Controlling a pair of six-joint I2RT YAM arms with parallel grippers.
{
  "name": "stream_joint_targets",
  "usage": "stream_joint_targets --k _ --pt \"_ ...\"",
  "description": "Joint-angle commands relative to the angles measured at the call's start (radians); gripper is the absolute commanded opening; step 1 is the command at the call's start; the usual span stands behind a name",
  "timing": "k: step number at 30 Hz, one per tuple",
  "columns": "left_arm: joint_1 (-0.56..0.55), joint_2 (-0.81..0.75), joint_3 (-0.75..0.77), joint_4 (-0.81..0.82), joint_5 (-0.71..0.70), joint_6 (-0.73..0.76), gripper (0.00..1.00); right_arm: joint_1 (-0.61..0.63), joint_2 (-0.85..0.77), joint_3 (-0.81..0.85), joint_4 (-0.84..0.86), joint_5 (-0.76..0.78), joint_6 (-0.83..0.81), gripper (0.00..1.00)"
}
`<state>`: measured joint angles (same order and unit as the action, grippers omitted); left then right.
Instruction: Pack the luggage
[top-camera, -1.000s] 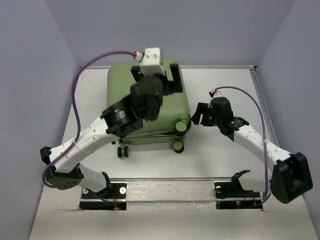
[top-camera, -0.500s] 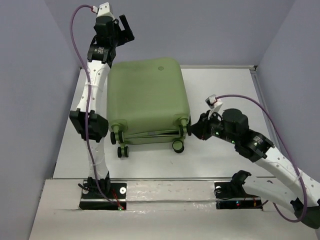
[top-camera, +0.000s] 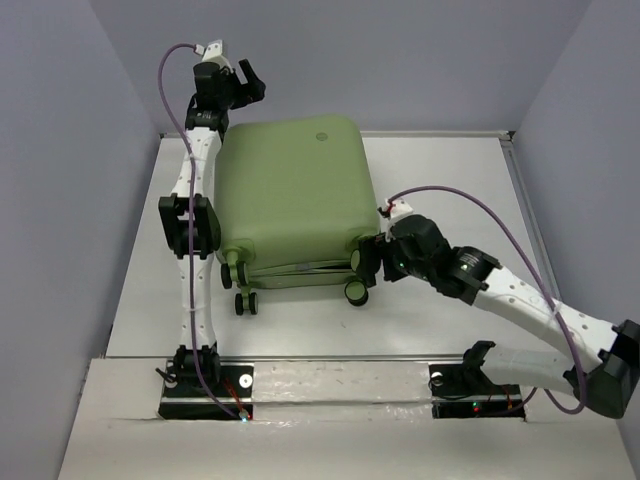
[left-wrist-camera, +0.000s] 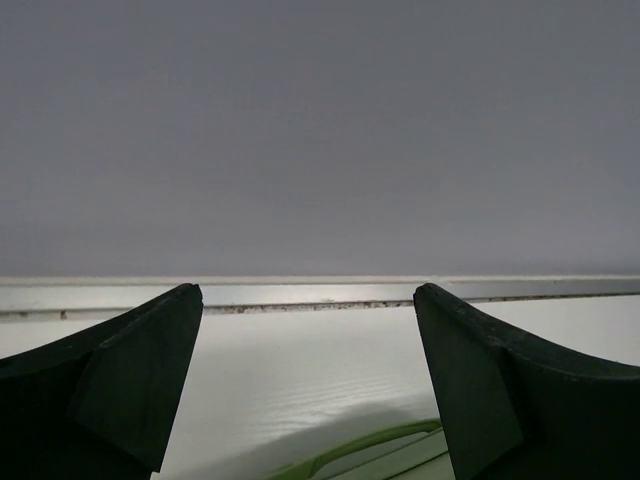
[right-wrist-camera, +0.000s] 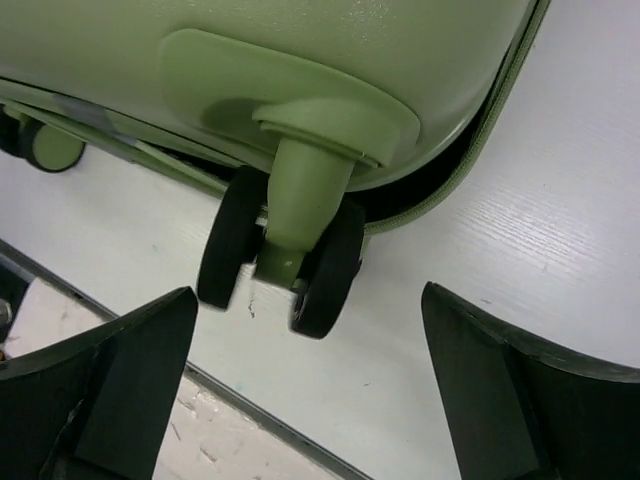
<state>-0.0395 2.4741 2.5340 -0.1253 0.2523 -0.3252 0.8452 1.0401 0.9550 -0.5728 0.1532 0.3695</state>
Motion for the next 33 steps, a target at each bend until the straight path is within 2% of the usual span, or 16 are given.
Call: stream_joint_targets --k 1,7,9,10,12,13,16,18,20,24,29,30,32,33 --pt "-0.014 0.046 0.058 0.185 0.084 0.083 0.99 0.002 0.109 0.045 0.118 0.03 -0.02 1.0" --pt "-0.028 0.118 0.054 0.228 0.231 0.152 0.99 0.002 0.27 0.156 0.191 0.086 -0.09 0.99" --pt "-0.039 0.128 0.034 0.222 0.31 0.167 0.99 -0.011 0.316 0.186 0.194 0.109 -0.099 0.9" --pt "-0.037 0.123 0.017 0.222 0.346 0.164 0.99 -0.032 0.322 0.185 0.198 0.117 -0.098 0.7" --pt "-0.037 0.1 -0.049 0.22 0.435 0.157 0.99 -0.041 0.311 0.16 0.202 0.146 -0.098 0.51" --pt "-0.036 0.089 -0.075 0.22 0.468 0.153 0.98 -0.072 0.284 0.148 0.202 0.152 -0.095 0.33" --pt "-0.036 0.042 -0.171 0.207 0.564 0.143 0.97 -0.121 0.23 0.085 0.202 0.148 -0.093 0.16" --pt "-0.037 0.014 -0.228 0.196 0.626 0.14 0.96 -0.194 0.187 0.056 0.2 0.119 -0.092 0.12" --pt "-0.042 -0.064 -0.364 0.176 0.65 0.152 0.95 -0.285 0.102 0.012 0.206 0.071 -0.089 0.08" --pt "-0.057 -0.184 -0.558 0.18 0.613 0.185 0.95 -0.374 0.075 -0.001 0.229 0.023 -0.089 0.07" --pt "-0.109 -0.404 -0.881 0.202 0.517 0.201 0.95 -0.465 0.188 0.072 0.315 -0.114 -0.089 0.07" --pt "-0.118 -0.479 -0.99 0.22 0.492 0.171 0.95 -0.478 0.221 0.094 0.339 -0.136 -0.09 0.07" --pt "-0.146 -0.561 -1.093 0.266 0.388 0.126 0.95 -0.498 0.344 0.193 0.364 -0.19 -0.093 0.07" --pt "-0.16 -0.652 -1.215 0.298 0.36 0.098 0.96 -0.508 0.392 0.238 0.375 -0.229 -0.093 0.07"
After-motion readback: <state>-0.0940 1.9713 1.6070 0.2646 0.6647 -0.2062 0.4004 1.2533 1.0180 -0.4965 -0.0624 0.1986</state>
